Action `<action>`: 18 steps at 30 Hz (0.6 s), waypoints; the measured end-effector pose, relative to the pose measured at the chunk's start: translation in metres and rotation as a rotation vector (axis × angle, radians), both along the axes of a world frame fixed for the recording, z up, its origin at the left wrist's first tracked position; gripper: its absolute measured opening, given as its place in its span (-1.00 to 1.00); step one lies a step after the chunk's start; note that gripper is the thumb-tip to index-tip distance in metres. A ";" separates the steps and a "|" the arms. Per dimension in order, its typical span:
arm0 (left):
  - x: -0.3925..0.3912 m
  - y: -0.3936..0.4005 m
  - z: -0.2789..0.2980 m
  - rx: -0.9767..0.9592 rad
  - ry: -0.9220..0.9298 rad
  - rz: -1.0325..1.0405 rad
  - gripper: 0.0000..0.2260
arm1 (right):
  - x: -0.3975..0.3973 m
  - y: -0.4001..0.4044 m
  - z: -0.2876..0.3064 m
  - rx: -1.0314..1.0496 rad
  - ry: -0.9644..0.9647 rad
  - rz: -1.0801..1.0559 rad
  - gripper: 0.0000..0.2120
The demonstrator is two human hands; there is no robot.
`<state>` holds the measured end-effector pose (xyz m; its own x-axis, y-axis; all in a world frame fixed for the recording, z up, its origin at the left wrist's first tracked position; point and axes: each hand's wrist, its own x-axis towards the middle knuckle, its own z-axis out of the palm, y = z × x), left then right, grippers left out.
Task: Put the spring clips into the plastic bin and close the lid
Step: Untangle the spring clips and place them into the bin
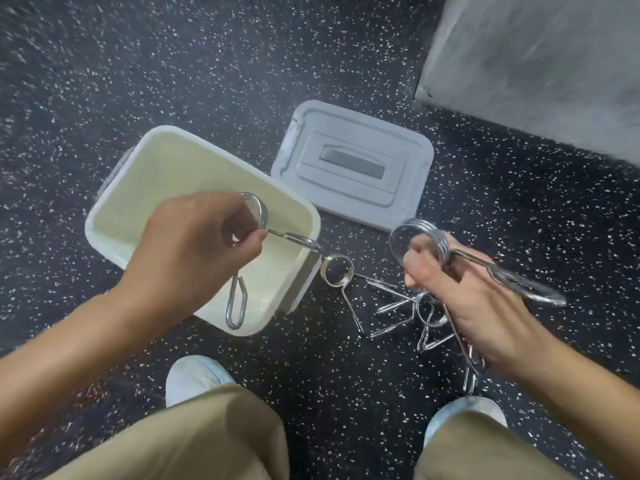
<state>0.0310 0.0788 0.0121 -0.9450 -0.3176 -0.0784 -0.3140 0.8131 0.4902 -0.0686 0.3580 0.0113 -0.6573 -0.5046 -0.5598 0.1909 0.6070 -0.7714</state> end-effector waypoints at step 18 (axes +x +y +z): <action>-0.029 -0.111 -0.109 -0.574 -0.358 -0.723 -0.85 | 0.019 -0.023 -0.010 0.103 0.006 0.021 -0.71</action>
<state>0.0017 -0.0325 -0.0972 -0.8770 0.2473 -0.4119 0.2992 0.9520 -0.0653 -0.0493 0.3354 0.0010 -0.6507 -0.4582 -0.6056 0.1732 0.6869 -0.7058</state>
